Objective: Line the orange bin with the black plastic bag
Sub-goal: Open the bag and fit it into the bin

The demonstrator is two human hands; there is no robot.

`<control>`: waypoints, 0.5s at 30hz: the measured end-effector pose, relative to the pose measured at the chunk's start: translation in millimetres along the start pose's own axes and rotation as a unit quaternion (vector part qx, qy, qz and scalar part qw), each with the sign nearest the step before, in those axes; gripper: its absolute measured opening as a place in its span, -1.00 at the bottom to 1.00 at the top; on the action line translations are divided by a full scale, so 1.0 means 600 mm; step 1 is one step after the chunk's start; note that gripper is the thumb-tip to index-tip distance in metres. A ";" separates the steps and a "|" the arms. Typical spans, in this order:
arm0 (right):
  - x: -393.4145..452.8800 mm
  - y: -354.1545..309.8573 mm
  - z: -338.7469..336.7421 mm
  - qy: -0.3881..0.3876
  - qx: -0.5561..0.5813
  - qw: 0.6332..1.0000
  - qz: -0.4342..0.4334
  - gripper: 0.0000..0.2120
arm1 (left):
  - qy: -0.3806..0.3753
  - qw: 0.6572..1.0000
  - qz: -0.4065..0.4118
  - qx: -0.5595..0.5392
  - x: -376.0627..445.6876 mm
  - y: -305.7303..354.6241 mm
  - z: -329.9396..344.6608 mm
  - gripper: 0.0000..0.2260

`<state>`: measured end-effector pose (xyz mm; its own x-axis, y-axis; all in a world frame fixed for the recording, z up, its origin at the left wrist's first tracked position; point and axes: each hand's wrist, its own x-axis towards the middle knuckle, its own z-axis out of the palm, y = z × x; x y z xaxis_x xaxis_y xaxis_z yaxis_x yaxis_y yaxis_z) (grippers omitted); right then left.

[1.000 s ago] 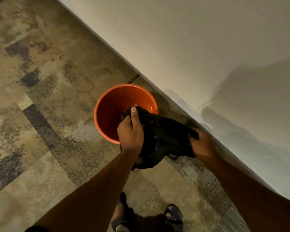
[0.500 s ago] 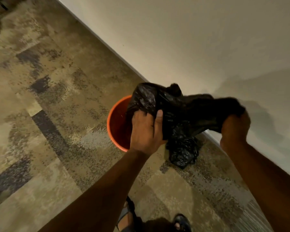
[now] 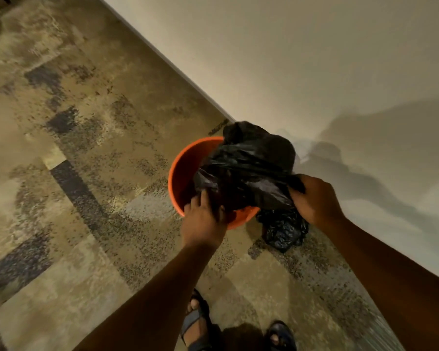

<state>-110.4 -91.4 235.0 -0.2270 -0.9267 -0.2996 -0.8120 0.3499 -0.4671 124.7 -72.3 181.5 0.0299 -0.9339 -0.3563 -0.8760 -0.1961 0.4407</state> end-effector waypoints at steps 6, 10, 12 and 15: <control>0.010 -0.050 -0.009 -0.210 0.282 0.935 0.053 -0.92 | 0.117 0.991 0.033 -0.063 0.034 0.043 -0.031 -0.22; 0.044 -0.046 -0.043 -0.165 0.465 0.862 0.115 -0.90 | 0.128 0.969 -0.006 -0.209 0.069 0.037 -0.065 -0.69; 0.061 -0.034 -0.058 0.059 0.348 0.933 0.074 -0.88 | 0.102 0.950 -0.022 -0.295 0.076 0.038 -0.079 -0.74; 0.046 -0.047 -0.064 0.285 0.188 0.923 -0.177 -0.84 | 0.103 0.941 0.000 -0.322 0.076 0.064 -0.096 -0.81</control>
<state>-114.6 -132.0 272.1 -0.3172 -0.8760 0.3634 -0.6695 -0.0646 -0.7400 120.2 -139.8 229.5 0.1814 -0.9590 -0.2179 -0.4038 -0.2747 0.8726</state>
